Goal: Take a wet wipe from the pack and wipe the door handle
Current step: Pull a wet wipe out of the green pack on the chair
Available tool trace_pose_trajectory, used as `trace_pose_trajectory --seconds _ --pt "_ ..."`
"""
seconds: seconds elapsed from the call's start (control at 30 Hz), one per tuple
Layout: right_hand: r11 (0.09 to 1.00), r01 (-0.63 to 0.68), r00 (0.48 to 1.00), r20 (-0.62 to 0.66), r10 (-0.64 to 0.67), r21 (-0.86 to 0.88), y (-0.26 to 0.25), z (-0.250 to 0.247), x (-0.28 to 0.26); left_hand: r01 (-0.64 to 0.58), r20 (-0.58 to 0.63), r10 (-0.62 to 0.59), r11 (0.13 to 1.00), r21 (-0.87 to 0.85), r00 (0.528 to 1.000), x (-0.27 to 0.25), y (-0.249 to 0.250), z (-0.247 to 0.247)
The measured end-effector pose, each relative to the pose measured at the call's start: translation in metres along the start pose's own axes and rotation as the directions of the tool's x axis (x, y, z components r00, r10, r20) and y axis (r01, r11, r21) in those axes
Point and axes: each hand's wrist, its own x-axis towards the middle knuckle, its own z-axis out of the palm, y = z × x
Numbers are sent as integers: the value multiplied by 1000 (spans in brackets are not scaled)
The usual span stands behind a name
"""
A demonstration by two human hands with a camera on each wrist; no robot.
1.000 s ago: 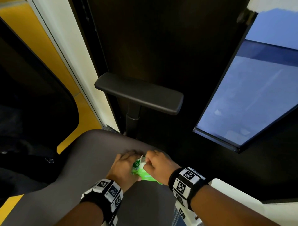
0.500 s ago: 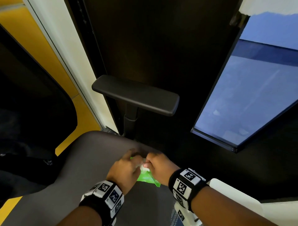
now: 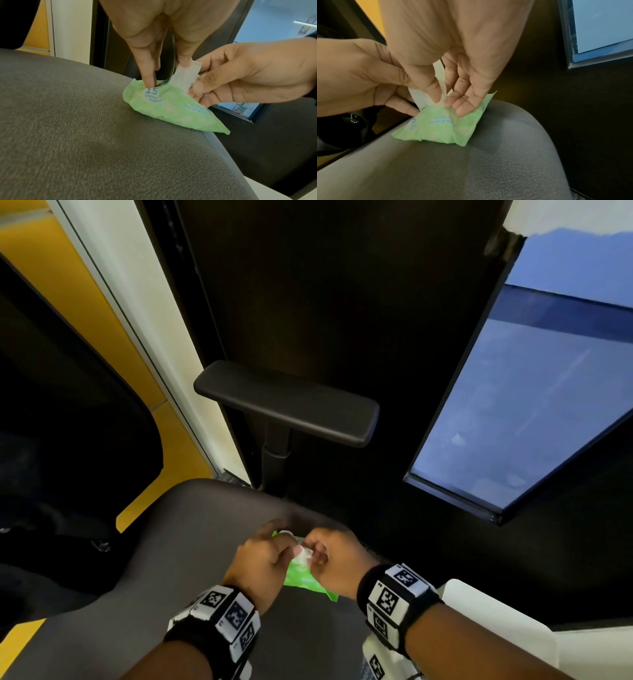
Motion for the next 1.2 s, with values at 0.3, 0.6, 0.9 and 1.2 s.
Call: trace_pose_trajectory --seconds 0.3,0.6,0.9,1.2 --pt "998 34 998 -49 -37 -56 -12 1 -2 -45 -33 40 984 -174 999 -2 -9 1" --pt "983 49 995 -80 -64 -180 -22 4 -2 -33 -10 32 995 -90 999 -2 -2 -2" --pt "963 21 996 -75 -43 -269 -24 7 0 -90 -87 82 991 -95 993 -1 -6 0" --pt "950 25 992 -107 -61 -312 -4 15 7 -46 -177 -10 951 -306 984 8 15 -19"
